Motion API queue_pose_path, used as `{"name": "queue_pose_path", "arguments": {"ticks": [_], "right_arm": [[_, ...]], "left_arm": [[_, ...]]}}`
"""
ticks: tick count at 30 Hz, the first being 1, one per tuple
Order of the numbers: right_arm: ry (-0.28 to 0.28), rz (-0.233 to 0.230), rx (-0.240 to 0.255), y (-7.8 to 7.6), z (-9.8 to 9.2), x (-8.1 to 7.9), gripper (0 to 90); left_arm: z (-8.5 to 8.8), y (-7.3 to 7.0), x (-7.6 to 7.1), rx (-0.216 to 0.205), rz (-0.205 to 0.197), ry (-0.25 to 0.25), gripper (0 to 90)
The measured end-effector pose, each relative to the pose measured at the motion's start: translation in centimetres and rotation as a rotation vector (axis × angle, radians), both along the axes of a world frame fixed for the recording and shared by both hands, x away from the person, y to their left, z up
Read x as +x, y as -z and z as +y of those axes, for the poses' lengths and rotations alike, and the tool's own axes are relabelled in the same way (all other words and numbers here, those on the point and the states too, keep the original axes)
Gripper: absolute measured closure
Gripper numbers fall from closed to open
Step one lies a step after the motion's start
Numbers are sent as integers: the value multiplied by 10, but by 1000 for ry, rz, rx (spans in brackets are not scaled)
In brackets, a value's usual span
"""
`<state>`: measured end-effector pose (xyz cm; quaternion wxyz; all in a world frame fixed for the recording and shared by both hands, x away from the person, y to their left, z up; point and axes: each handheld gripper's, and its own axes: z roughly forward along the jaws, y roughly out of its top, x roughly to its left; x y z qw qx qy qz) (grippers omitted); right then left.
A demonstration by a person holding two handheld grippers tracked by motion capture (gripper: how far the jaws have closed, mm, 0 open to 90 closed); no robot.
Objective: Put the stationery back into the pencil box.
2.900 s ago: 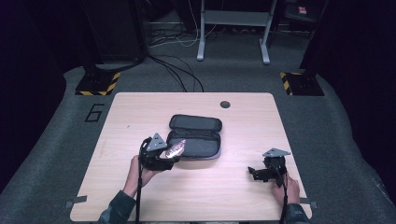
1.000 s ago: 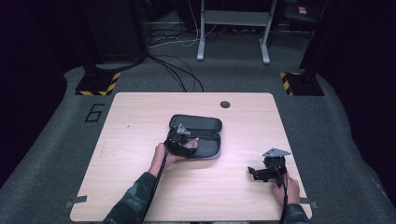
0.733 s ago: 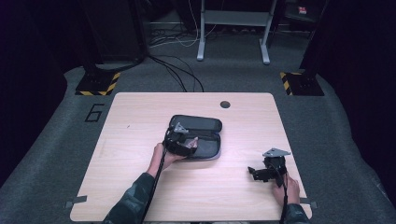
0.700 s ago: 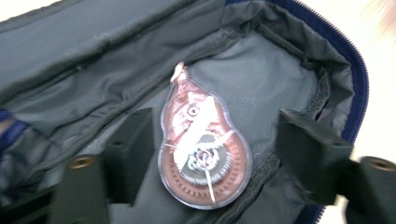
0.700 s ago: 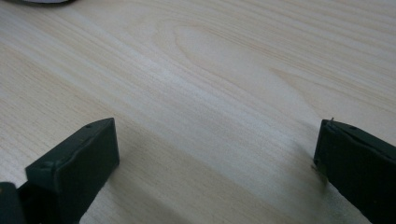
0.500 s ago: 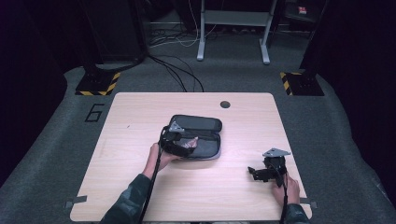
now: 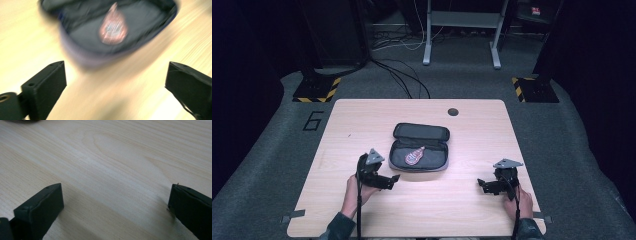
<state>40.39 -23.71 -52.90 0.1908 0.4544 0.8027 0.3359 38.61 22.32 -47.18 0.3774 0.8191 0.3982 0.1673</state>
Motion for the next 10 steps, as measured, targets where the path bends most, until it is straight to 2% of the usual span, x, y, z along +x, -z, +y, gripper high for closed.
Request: {"name": "queue_pose_path", "arguments": {"ticks": [2,4,5,7,8,10], "right_arm": [[0,0,0,0,0,0,0],[0,0,0,0,0,0,0],[1,2,2,0,0,0,0],[0,0,0,0,0,0,0],[0,0,0,0,0,0,0],[0,0,0,0,0,0,0]], "left_arm": [[14,10,-13,19,18,-63,22],[26,19,-20,35,28,-95,9],[31,24,-24,25,34,-126,1],[43,33,-32,45,38,-166,0],[46,36,-34,52,24,-182,0],[49,38,-36,58,24,-187,0]]}}
